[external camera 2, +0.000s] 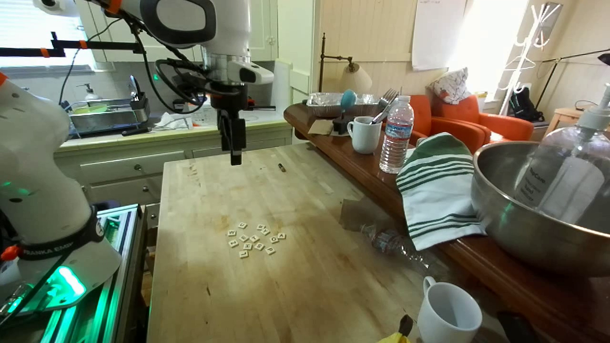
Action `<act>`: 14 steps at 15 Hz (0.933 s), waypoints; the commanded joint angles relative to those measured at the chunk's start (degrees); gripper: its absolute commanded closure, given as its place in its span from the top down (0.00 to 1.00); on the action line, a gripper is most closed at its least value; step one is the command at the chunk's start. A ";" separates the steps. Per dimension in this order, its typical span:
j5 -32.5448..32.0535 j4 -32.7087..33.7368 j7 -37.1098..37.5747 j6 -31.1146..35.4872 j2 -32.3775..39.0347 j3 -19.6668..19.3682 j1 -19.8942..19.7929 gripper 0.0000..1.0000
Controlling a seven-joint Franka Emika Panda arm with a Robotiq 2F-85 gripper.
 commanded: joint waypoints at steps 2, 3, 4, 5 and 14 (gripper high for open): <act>0.17 0.19 -0.12 -0.09 -0.10 0.28 -0.27 1.00; 0.17 0.20 -0.12 -0.09 -0.14 0.28 -0.27 1.00; 0.17 0.20 -0.12 -0.09 -0.14 0.28 -0.27 1.00; 0.17 0.20 -0.12 -0.09 -0.14 0.28 -0.27 1.00; -1.65 -4.59 -4.02 5.11 2.07 -1.98 -1.46 1.00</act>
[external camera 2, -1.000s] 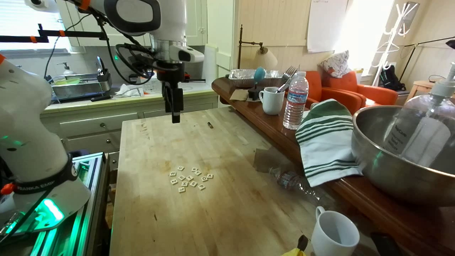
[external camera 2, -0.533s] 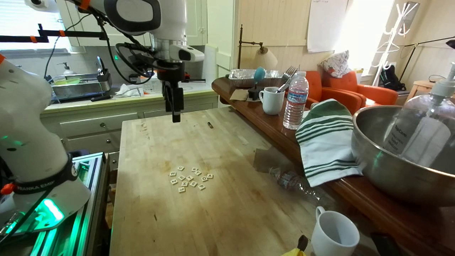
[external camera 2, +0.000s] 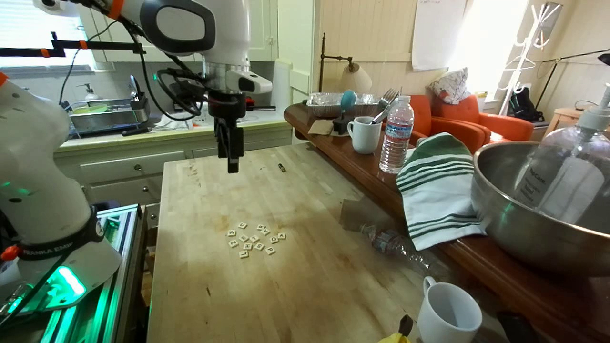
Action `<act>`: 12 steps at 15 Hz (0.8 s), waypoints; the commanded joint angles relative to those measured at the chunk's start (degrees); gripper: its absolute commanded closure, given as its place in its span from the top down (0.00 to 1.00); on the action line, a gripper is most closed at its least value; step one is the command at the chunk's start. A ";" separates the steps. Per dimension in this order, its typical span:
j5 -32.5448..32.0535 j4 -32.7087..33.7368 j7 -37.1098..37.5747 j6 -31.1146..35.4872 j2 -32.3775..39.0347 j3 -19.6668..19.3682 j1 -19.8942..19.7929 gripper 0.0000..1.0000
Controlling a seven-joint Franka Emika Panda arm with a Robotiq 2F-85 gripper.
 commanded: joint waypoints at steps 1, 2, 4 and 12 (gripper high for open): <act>-0.92 -2.99 -3.42 5.50 2.33 -2.32 -1.34 1.00; -0.99 -3.44 -4.47 7.40 3.45 -3.04 -1.64 1.00; -0.77 -4.26 -7.55 11.05 5.55 -4.50 -1.79 1.00; 3.68 -5.43 -19.76 24.59 15.11 -8.27 -0.21 1.00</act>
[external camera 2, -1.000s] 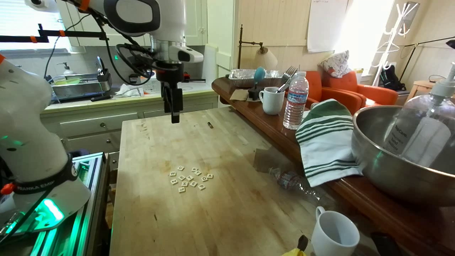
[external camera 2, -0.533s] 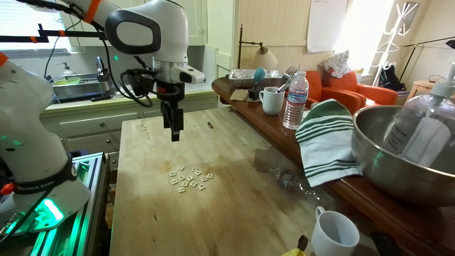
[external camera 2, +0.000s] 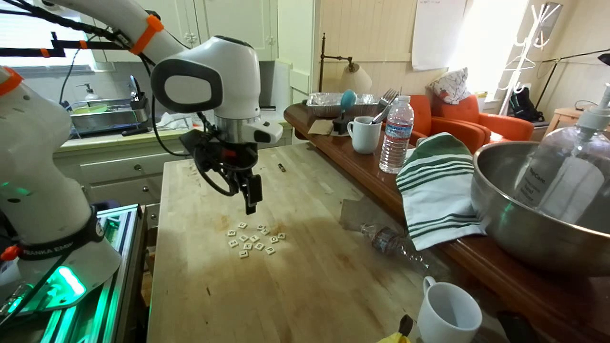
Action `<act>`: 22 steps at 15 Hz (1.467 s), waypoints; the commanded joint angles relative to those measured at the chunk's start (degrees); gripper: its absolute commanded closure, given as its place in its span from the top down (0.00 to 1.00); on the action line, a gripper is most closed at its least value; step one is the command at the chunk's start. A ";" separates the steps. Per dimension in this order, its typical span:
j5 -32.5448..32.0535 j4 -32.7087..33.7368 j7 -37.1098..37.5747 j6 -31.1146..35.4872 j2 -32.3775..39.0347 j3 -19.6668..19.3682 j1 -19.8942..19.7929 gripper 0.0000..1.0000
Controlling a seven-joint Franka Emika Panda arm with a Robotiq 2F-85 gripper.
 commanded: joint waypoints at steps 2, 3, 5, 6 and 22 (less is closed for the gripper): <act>1.22 -0.05 -2.54 2.38 2.20 0.16 -0.29 1.00; 1.46 -0.05 -3.14 3.30 3.21 0.10 -0.30 1.00; 1.63 -0.02 -3.63 3.92 4.35 0.07 -0.31 1.00; 1.65 0.02 -3.69 3.93 4.53 0.07 -0.29 1.00; -0.16 1.64 -18.62 14.04 15.95 0.68 -0.18 0.13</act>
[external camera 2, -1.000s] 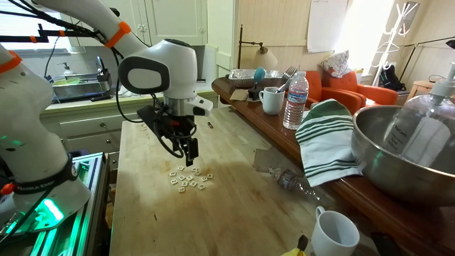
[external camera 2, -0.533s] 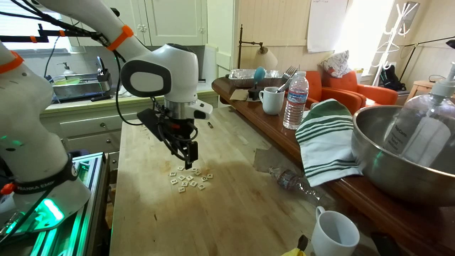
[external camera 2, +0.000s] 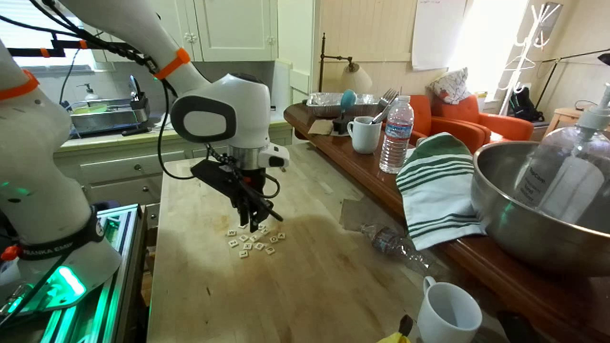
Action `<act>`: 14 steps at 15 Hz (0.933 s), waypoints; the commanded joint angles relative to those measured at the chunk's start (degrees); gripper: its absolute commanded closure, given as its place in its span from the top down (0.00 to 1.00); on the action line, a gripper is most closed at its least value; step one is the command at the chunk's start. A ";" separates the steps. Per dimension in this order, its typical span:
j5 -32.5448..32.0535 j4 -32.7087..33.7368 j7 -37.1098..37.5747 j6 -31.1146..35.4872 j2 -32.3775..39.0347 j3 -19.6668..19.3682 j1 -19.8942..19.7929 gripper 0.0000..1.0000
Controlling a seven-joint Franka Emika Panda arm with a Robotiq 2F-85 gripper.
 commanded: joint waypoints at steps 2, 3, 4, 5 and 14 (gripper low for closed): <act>-0.95 0.47 -5.30 6.41 5.26 1.15 -0.54 0.01; -1.33 0.40 -5.82 7.69 5.97 1.35 -0.78 0.00; -1.37 0.35 -6.82 8.72 6.59 1.47 -0.95 0.00; -1.65 0.32 -7.34 9.59 7.21 1.58 -1.17 0.00; -0.18 -0.22 -11.80 14.33 9.41 2.94 -2.45 0.00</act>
